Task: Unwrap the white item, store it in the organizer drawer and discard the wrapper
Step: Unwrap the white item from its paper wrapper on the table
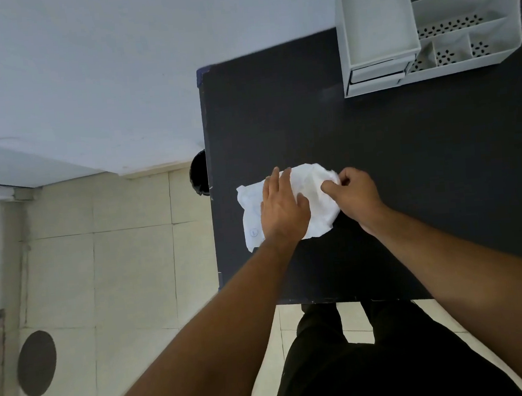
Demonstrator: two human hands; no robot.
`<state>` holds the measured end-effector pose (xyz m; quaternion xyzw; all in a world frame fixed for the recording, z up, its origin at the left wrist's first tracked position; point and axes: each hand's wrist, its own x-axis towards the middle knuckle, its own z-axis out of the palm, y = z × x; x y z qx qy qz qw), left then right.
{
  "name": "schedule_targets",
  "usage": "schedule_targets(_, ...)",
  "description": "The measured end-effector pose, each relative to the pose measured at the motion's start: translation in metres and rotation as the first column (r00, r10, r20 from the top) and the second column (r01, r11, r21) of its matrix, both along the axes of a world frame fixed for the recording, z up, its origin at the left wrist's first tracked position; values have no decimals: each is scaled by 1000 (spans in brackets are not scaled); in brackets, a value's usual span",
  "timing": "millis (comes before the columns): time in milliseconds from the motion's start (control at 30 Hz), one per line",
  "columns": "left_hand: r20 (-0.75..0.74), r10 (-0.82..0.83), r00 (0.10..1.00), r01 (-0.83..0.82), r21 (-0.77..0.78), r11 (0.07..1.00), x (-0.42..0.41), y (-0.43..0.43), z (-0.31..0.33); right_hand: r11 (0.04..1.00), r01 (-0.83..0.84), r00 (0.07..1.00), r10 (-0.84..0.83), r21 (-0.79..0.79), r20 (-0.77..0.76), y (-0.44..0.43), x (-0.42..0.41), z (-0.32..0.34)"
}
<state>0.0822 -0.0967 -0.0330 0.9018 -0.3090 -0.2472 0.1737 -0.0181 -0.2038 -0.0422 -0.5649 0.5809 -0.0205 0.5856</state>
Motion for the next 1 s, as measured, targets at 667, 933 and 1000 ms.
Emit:
schedule_targets(667,-149,-146,978,178,228,957,1,-2,-11,997,69,991,-74,46,115,7,0,-6)
schedule_targets(933,-181,-128,975,162,188,969,3,-5,-13,990,129,989,-124,-51,81,9,0,-5)
schedule_targets(1000,-186,-114,976,148,182,972,2,-5,-12,983,184,973,-181,-9,142,12,-3,-4)
